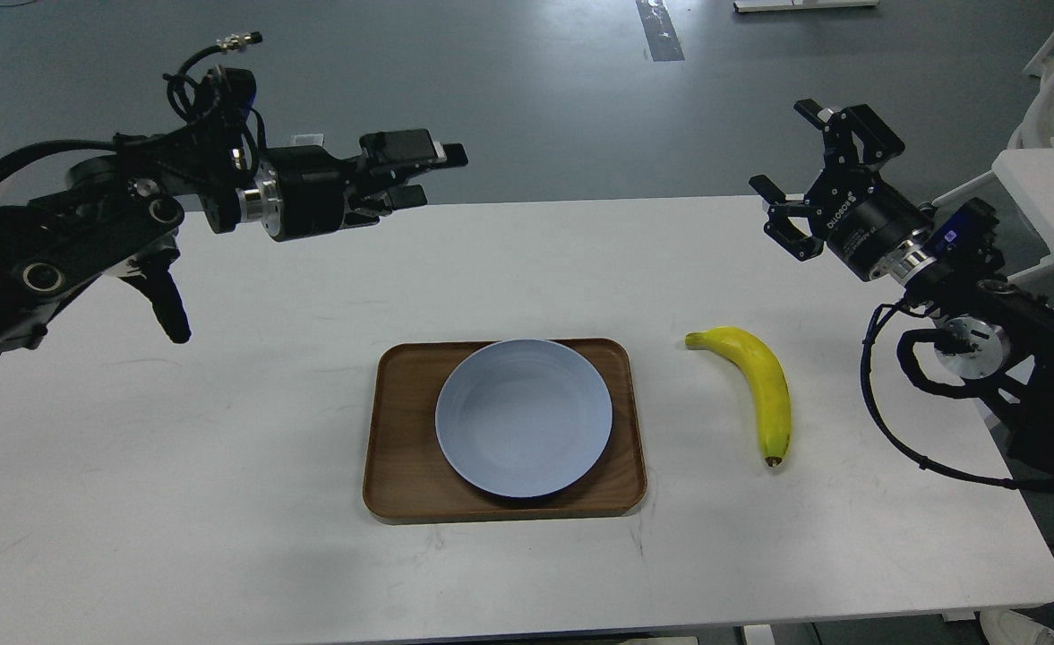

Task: Place banana on plate with both arms
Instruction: 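Raise the left gripper away and move the right gripper toward the banana, then grasp the yellow banana with the right gripper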

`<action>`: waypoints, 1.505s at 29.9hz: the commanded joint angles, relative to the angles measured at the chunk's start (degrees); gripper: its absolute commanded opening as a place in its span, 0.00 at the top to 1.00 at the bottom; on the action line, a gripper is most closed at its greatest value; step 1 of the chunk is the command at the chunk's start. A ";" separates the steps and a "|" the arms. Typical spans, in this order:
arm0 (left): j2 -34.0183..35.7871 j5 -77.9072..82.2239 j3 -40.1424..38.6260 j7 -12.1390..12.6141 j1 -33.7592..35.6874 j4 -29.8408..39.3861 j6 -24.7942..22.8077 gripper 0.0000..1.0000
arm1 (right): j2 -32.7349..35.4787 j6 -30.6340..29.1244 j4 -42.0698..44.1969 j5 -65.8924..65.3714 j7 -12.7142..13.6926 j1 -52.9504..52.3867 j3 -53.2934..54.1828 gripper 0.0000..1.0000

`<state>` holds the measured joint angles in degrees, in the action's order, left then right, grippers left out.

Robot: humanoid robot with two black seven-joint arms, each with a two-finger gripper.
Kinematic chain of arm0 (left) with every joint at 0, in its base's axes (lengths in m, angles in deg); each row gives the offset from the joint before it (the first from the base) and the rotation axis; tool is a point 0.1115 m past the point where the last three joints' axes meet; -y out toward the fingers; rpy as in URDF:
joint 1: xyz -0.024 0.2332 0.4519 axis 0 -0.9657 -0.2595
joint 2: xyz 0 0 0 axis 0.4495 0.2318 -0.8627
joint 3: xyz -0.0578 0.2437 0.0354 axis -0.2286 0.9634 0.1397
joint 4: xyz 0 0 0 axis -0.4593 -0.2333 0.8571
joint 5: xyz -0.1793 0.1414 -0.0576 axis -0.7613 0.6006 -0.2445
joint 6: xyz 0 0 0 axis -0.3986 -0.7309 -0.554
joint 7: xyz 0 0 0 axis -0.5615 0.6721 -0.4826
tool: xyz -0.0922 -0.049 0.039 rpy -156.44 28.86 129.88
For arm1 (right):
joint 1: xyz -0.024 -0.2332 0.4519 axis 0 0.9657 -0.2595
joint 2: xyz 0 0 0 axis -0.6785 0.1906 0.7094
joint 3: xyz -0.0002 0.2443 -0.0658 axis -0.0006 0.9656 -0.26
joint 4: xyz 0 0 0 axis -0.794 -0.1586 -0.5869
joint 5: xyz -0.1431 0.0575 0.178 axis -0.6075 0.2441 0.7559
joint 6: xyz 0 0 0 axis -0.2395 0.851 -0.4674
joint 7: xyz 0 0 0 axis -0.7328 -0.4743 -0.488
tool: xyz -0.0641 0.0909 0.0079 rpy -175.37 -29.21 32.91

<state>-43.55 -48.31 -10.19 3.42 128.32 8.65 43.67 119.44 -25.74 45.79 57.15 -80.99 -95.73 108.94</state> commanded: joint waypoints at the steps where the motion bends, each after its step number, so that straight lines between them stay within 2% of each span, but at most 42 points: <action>1: 2.21 -10.10 -2.51 -3.55 -4.21 0.01 -0.03 0.02 | 2.15 0.00 -1.29 -2.29 0.00 -4.88 -7.16 0.01; 3: 2.65 -13.36 -5.58 -3.73 -7.89 -0.08 -0.03 0.02 | 3.20 0.00 -2.35 -5.01 0.00 -7.61 -11.03 0.01; 5: 2.83 -16.69 -12.06 -3.56 -14.47 -0.25 -0.03 0.02 | 4.95 0.00 -3.93 -10.71 0.00 -10.68 -15.24 0.00; 8: 2.22 -18.55 -18.83 -2.95 -19.14 -0.60 -0.03 0.02 | 6.98 0.00 -5.85 -19.39 0.00 -13.84 -19.46 0.00; 18: 1.95 -17.76 -20.62 -2.77 -21.44 -0.95 -0.03 0.02 | 9.36 0.00 -9.47 -52.19 0.00 -21.76 -31.32 0.00; 31: 2.83 -17.67 -20.80 -2.06 -20.65 -2.01 -0.03 0.02 | 2.51 0.00 -7.02 -62.59 0.00 -25.02 -48.12 0.00; 45: 2.92 -17.67 -21.06 -2.06 -20.48 -2.01 -0.03 0.02 | -1.80 0.00 -1.83 -65.05 0.00 -24.58 -51.38 0.00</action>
<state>-40.93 -65.98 -31.18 1.42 107.90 6.66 43.64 118.73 -25.73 42.83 -7.90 -80.99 -120.82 57.62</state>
